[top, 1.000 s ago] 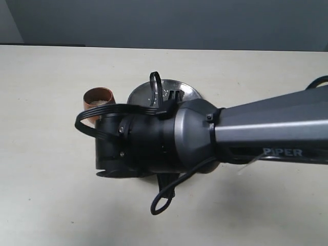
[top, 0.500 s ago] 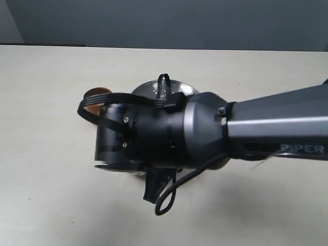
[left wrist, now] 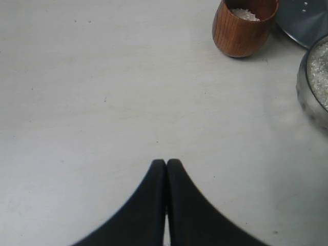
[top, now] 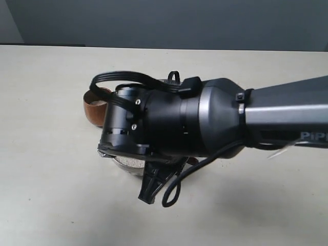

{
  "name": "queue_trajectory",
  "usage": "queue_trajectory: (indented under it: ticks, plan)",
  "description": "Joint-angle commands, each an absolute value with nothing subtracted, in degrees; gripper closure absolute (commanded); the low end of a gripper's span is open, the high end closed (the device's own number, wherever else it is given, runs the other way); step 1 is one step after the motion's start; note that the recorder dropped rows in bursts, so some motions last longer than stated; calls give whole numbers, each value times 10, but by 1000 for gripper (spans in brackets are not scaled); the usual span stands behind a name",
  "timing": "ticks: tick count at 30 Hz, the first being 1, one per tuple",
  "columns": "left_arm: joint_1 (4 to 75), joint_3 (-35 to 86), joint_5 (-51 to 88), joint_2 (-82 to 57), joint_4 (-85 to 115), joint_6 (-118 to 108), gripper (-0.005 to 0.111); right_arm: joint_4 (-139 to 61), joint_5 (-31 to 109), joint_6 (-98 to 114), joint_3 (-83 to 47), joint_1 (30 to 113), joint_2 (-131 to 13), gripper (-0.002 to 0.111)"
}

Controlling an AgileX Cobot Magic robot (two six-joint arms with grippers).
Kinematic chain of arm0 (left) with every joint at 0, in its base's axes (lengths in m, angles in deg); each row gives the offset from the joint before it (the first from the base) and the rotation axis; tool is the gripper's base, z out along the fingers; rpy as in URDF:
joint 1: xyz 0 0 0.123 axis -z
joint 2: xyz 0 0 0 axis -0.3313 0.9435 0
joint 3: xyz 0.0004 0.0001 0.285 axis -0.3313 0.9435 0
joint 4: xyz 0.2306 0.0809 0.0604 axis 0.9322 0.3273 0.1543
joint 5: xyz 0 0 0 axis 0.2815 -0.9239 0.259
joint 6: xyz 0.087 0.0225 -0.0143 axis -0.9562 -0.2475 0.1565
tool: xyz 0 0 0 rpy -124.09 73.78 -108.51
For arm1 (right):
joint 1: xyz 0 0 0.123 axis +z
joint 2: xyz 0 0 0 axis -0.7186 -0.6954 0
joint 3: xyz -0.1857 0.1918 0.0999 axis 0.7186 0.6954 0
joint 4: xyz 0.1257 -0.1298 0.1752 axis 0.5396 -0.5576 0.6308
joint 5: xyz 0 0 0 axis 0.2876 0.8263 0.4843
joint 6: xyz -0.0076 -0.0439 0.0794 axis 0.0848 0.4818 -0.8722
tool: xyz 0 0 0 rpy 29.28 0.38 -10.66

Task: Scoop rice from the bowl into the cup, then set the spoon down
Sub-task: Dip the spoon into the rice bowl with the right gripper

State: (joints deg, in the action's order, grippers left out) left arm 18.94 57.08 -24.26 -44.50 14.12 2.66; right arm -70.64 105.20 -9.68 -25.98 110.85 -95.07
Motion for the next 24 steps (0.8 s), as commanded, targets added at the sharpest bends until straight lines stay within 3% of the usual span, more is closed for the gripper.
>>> queue_trajectory:
  ticks: [1, 24]
  plan:
    - [189, 567, -238, -443, 140, 30, 106, -709, 1059, -91, -262, 1106, -969, 109]
    - [189, 567, -236, -443, 140, 30, 106, -654, 1027, -118, -262, 1106, -948, 109]
